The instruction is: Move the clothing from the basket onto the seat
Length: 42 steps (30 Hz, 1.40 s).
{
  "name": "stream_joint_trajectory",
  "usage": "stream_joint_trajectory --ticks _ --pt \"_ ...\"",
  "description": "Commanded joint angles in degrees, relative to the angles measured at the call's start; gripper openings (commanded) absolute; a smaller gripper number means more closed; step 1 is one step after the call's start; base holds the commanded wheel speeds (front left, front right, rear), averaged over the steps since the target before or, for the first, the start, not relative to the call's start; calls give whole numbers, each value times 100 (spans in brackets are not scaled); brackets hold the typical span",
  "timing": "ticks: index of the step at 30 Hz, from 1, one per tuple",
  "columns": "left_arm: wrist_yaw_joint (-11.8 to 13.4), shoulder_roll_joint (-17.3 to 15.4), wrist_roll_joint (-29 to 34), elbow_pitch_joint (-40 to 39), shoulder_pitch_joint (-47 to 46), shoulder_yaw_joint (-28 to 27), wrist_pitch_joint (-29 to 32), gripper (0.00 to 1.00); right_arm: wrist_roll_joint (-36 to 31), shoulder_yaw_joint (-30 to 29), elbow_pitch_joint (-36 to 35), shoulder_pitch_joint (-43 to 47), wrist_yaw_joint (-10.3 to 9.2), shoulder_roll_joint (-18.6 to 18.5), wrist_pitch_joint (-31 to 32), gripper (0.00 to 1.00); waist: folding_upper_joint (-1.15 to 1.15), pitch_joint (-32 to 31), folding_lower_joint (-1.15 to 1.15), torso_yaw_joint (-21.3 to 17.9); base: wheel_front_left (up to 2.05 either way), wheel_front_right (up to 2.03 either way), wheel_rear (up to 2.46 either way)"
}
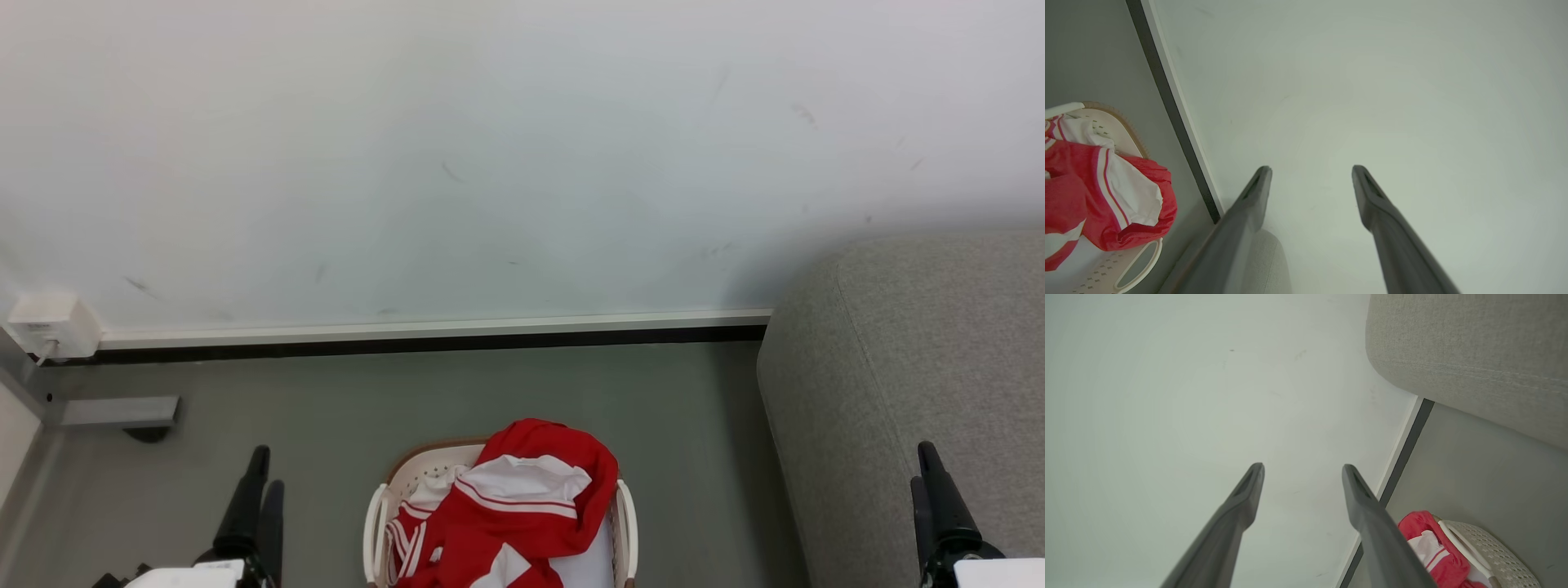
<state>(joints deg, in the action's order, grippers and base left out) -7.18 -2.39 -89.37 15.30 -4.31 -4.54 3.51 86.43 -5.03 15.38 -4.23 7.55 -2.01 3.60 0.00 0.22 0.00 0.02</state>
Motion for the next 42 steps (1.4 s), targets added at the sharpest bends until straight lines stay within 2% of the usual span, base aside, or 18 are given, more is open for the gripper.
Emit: stream_joint_trajectory --ticks 1,6,25,42 --pt "-13 -31 216 -111 -64 28 -68 100 -245 46 -138 -24 -1 -54 -76 100 0 1 0 1 0 0 0" --pt "-14 -33 586 -110 -47 48 -173 100 -707 105 -238 6 -2 -58 -180 100 0 6 0 0 0 0 0" --pt "170 -42 2630 -341 65 98 -612 100 -3368 506 -590 119 -3 -74 -620 100 0 27 0 24 0 0 0" --pt "326 -50 4480 -562 221 278 -942 100 -4930 783 -552 111 -5 -85 -946 100 0 31 0 39 0 0 0"
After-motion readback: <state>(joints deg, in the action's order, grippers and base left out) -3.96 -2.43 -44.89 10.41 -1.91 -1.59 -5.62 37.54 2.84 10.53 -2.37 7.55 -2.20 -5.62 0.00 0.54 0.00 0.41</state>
